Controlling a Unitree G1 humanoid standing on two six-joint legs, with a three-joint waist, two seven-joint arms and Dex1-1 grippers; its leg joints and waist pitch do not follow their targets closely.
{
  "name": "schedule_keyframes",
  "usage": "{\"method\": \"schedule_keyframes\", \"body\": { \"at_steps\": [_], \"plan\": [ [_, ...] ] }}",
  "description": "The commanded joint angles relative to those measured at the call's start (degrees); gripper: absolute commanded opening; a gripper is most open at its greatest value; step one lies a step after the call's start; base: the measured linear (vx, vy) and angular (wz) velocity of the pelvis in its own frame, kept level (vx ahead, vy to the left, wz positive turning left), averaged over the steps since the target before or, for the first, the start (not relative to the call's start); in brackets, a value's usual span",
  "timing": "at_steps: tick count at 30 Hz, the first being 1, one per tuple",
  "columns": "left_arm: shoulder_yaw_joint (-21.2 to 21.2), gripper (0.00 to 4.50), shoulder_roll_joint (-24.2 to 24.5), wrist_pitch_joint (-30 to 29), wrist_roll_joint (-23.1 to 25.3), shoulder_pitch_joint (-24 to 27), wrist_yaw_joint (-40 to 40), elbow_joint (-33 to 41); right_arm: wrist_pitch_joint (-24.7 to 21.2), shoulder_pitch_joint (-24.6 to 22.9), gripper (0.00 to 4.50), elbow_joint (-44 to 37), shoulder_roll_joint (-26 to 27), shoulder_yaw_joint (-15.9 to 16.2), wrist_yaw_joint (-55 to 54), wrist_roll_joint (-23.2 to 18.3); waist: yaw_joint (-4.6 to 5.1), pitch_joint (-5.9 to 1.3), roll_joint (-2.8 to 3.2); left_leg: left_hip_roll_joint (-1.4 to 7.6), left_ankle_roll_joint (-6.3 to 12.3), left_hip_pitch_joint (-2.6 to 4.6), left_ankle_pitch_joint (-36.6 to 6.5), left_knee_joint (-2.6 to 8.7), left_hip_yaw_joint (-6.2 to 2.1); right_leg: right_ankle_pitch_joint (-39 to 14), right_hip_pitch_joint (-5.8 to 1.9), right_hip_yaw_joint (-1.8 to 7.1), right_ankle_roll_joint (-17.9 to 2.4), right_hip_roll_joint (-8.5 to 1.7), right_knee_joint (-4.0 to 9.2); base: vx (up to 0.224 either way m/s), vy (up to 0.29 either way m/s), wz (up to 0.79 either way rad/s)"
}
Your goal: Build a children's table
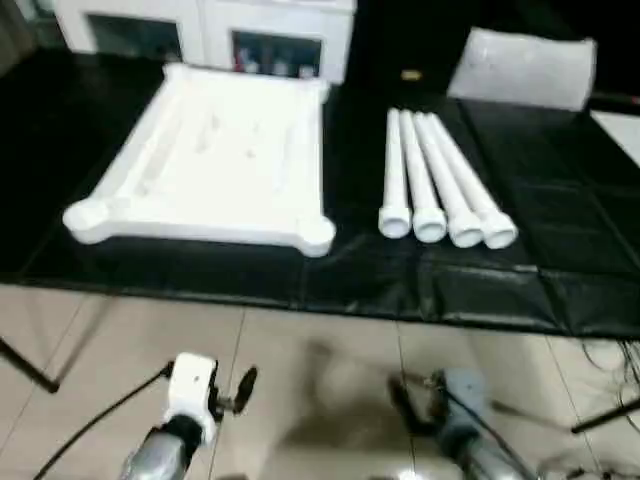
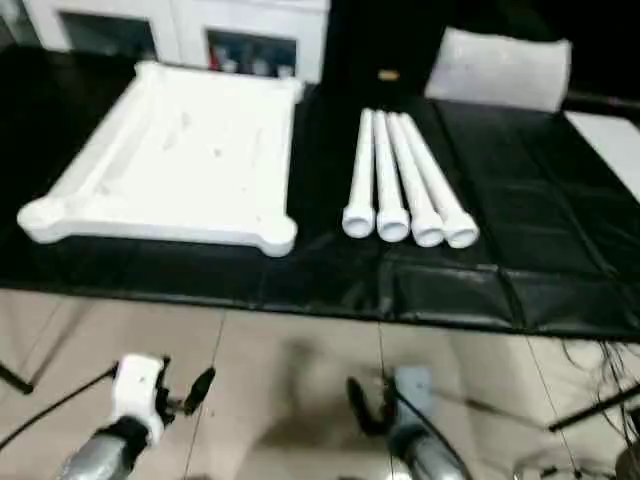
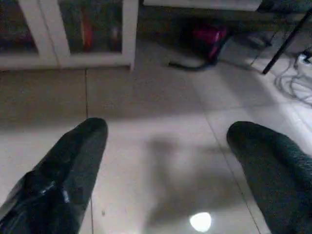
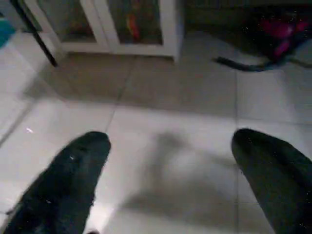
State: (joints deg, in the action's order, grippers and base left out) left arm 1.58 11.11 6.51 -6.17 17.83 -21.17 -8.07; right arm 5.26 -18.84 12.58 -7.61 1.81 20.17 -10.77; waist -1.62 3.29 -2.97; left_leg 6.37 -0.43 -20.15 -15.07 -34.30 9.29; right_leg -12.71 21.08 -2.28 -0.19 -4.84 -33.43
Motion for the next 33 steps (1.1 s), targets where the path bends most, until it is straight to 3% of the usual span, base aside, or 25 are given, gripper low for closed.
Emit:
{"method": "schedule_keyframes", "body": {
  "at_steps": [1, 2, 3, 6, 7, 9, 11, 13, 14, 16, 17, 19, 21, 22, 23, 24, 25, 26, 27, 28, 29, 30, 31, 32, 33],
  "plan": [
    [1.1, 4.41, 0.8, -3.6, -2.0, 3.3, -1.1, 9.7, -2.7, -2.6, 4.5, -9.5, -1.1, 0.5, 1.2, -2.0, 0.06, -1.35, 0.82, 8.35, 4.71, -0.57, -11.8, 6.32, -2.98, -4.5, -1.67, 3.63, -12.3, -5.4, 3.46, 0.0, 0.0, 0.0],
    [1.2, 4.41, 1.8, -6.0, -3.3, 7.0, -1.3, 17.4, -4.5, -5.4, 4.5, -16.1, -2.0, 0.7, 1.3, -2.4, 0.21, -1.11, 0.72, 8.49, 4.67, -0.67, -11.8, 6.36, -2.89, -4.1, -1.72, 3.68, -12.3, -5.24, 3.38, 0.0, 0.0, 0.0],
    [1.2, 4.41, 1.8, -6.0, -3.3, 7.0, -1.3, 17.4, -4.5, -5.4, 4.5, -16.1, -2.0, 0.7, 1.3, -2.4, 0.09, -1.22, 0.8, 8.49, 4.64, -0.63, -12.0, 6.44, -2.98, -4.6, -1.83, 3.58, -12.0, -5.21, 3.45, 0.0, 0.0, 0.0],
    [0.5, 4.41, 3.0, -8.4, -4.7, 12.0, -0.8, 29.5, -8.0, -9.2, 4.5, -28.4, -4.1, 1.1, 1.0, -2.7, 0.29, -0.9, 0.46, 8.2, 3.47, -0.3, -14.1, 6.4, -2.58, -9.3, -1.33, 3.73, -10.8, -4.72, 4.12, 0.0, 0.0, 0.0],
    [0.1, 4.41, 3.3, -9.6, -5.1, 12.6, -0.3, 32.7, -8.6, -9.7, 4.5, -31.2, -4.6, 1.0, 0.7, -2.3, 0.06, -0.93, 0.43, 8.21, 2.59, -0.25, -14.2, 6.49, -2.79, -10.6, -1.56, 3.77, -9.9, -4.73, 4.06, 0.0, 0.0, 0.0],
    [-0.8, 4.41, 4.1, -13.6, -6.0, 12.7, 1.2, 40.2, -10.7, -9.5, 4.5, -37.3, -4.9, -0.1, -2.0, -0.4, 0.16, -0.85, 0.21, 7.95, 1.69, -0.09, -14.2, 6.46, -2.69, -11.3, -1.22, 3.71, -8.7, -4.37, 4.09, 0.0, 0.0, 0.0],
    [-1.0, 4.41, 4.2, -15.0, -6.1, 12.5, 1.7, 42.2, -11.9, -9.2, 4.5, -39.0, -4.9, -0.6, -2.9, -0.3, 0.3, -0.88, 0.27, 7.61, 0.63, -0.08, -13.9, 6.36, -2.69, -11.8, -1.14, 3.61, -7.4, -4.08, 4.11, 0.0, 0.0, 0.0],
    [-2.7, 4.41, 4.2, -18.7, -7.1, 8.6, 3.9, 46.2, -15.5, -5.6, 4.5, -43.4, -4.3, -1.9, -5.5, -1.1, 0.35, -1.02, 0.27, 7.38, 0.08, 0.12, -13.5, 6.26, -2.71, -11.7, -1.02, 3.62, -7.0, -3.91, 3.93, 0.0, 0.0, 0.0],
    [-3.8, 4.41, 3.3, -19.6, -7.8, 4.9, 6.0, 47.4, -16.8, -0.9, 4.5, -45.2, -3.4, -2.6, -7.8, 0.2, 0.59, -1.29, -0.17, 7.17, -0.56, 0.17, -12.1, 6.08, -2.72, -9.9, -1.12, 3.43, -6.3, -3.62, 3.73, 0.0, 0.0, 0.0],
    [-4.4, 4.41, 2.9, -20.1, -7.5, 1.9, 7.0, 47.2, -18.2, 2.2, 4.5, -45.4, -3.1, -2.6, -9.7, 3.0, 0.84, -1.33, -0.01, 6.9, -1.67, 0.2, -11.6, 6.12, -2.74, -9.3, -0.98, 3.27, -6.1, -3.34, 3.56, 0.0, 0.0, 0.0],
    [-4.7, 4.41, 2.8, -21.2, -6.9, -0.9, 7.7, 46.3, -18.2, 4.5, 4.5, -44.8, -2.6, -2.5, -10.7, 4.3, 0.93, -1.71, 0.02, 6.71, -2.25, 0.34, -10.4, 5.87, -2.67, -7.8, -1.12, 3.21, -5.7, -3.37, 3.29, 0.0, 0.0, 0.0],
    [-5.1, 4.41, 3.3, -24.6, -5.4, -6.3, 9.3, 43.7, -22.5, 8.1, 4.5, -43.7, -2.4, -2.4, -12.4, 3.8, 1.14, -1.98, -0.09, 6.46, -2.22, 0.26, -7.6, 5.39, -2.5, -4.2, -1.38, 3.29, -5.8, -3.37, 2.97, 0.0, 0.0, 0.0],
    [-5.1, 4.41, 3.6, -26.5, -3.3, -8.8, 10.8, 41.9, -23.1, 9.7, 4.5, -42.9, -1.5, -2.7, -13.8, 3.3, 1.34, -2.09, 0.15, 6.3, -2.23, 0.27, -4.5, 5.1, -2.31, 0.0, -1.38, 3.34, -6.0, -3.13, 2.68, 0.0, 0.0, 0.0],
    [-5.1, 4.41, 3.2, -28.2, -2.4, -11.7, 12.4, 39.4, -25.9, 11.4, 4.5, -42.0, -0.3, -3.3, -15.7, 2.2, 1.26, -2.44, 0.14, 6.18, -2.25, 0.31, -3.0, 4.79, -2.36, 2.0, -1.65, 3.28, -6.3, -3.17, 2.41, 0.0, 0.0, 0.0],
    [-4.3, 4.41, 2.6, -28.1, -0.9, -15.0, 13.4, 35.8, -28.6, 12.9, 4.5, -40.4, 0.9, -2.8, -16.9, 1.8, 1.17, -2.48, 0.86, 5.83, -2.16, 0.32, -2.6, 4.71, -2.28, 2.5, -1.61, 3.38, -6.6, -3.14, 2.34, 0.0, 0.0, 0.0],
    [-4.3, 4.41, 2.6, -28.1, -0.9, -15.0, 13.4, 35.8, -28.6, 12.9, 4.5, -40.4, 0.9, -2.8, -16.9, 1.8, 1.34, -2.76, 0.19, 5.4, -1.25, 0.24, -2.3, 4.35, -1.94, 2.6, -1.77, 3.58, -7.0, -3.4, 2.49, 0.0, 0.0, 0.0],
    [-3.3, 4.41, 2.0, -27.8, 0.3, -17.9, 14.2, 32.8, -30.8, 14.1, 4.5, -39.0, 1.9, -2.0, -17.7, 2.1, 0.91, -2.55, 0.17, 5.28, 1.08, -0.41, -3.0, 4.28, -1.76, 0.4, -2.29, 4.27, -8.9, -4.72, 3.12, 0.0, 0.0, 0.0],
    [-2.3, 4.41, 1.7, -28.2, 1.0, -20.0, 14.5, 31.0, -31.2, 15.3, 4.5, -37.9, 2.7, -1.1, -18.1, 3.2, 0.69, -2.77, 0.51, 5.22, 2.32, -0.48, -3.1, 3.78, -1.63, -0.6, -2.49, 4.79, -10.2, -5.64, 3.4, 0.0, 0.0, 0.0],
    [-2.2, 4.41, 1.7, -28.2, 1.0, -20.1, 14.5, 31.0, -31.2, 15.4, 4.5, -37.8, 2.7, -1.1, -18.1, 3.3, -0.06, -3.13, -0.16, 4.78, 5.63, -1.14, -2.6, 1.48, -1.85, -2.9, -3.53, 6.85, -12.9, -9.01, 5.07, 0.0, 0.0, 0.0],
    [-1.7, 4.41, 1.7, -29.1, 0.9, -21.0, 14.4, 30.5, -29.0, 16.4, 4.5, -37.1, 3.2, -0.8, -18.4, 4.8, -1.45, -3.26, -0.08, 5.84, 6.79, -2.89, -1.9, -2.51, -3.82, -5.2, -5.12, 10.1, -16.1, -14.46, 6.7, -0.02, 0.061, -0.06],
    [-1.4, 4.41, 1.8, -29.5, 0.9, -21.4, 14.4, 30.5, -27.4, 17.0, 4.5, -36.7, 3.3, -0.7, -18.5, 5.7, -1.9, -3.17, 0.13, 6.41, 5.07, -5.08, -3.0, -5.96, -5.94, -7.1, -5.82, 11.79, -18.5, -17.39, 7.47, -0.02, 0.061, -0.06],
    [-1.4, 4.41, 1.8, -29.5, 0.9, -21.4, 14.4, 30.5, -27.4, 17.0, 4.5, -36.7, 3.3, -0.7, -18.5, 5.7, -2.08, -3.04, 0.52, 6.67, 3.68, -5.42, -3.3, -6.63, -6.75, -8.0, -5.51, 11.5, -19.7, -17.45, 7.5, -0.01, 0.114, -0.14],
    [-1.5, 4.41, 1.5, -30.1, 0.6, -21.6, 14.7, 30.4, -28.9, 17.6, 4.5, -36.7, 3.0, -0.2, -18.5, 6.3, -1.96, -3.04, 1.17, 5.8, 2.87, -5.57, -1.4, -5.23, -7.08, -7.9, -4.88, 9.5, -20.5, -13.7, 6.6, -0.007, 0.142, -0.15],
    [-2.2, 4.41, 0.6, -31.1, 0.0, -21.3, 15.7, 29.7, -30.0, 18.5, 4.5, -36.2, 3.2, 0.2, -18.9, 6.5, -1.86, -2.99, 1.83, 4.31, 6.07, -4.14, 2.8, -0.88, -5.63, -9.8, -3.89, 6.4, -18.8, -8.0, 6.05, -0.007, 0.142, -0.15],
    [-2.2, 4.41, 0.6, -31.1, 0.0, -21.3, 15.7, 29.7, -30.0, 18.5, 4.5, -36.2, 3.2, 0.2, -18.9, 6.5, -1.86, -2.99, 1.83, 4.31, 6.07, -4.14, 2.8, -0.88, -5.63, -9.8, -3.89, 6.4, -18.8, -8.0, 6.05, -0.005, 0.205, 0.01]
  ]
}}
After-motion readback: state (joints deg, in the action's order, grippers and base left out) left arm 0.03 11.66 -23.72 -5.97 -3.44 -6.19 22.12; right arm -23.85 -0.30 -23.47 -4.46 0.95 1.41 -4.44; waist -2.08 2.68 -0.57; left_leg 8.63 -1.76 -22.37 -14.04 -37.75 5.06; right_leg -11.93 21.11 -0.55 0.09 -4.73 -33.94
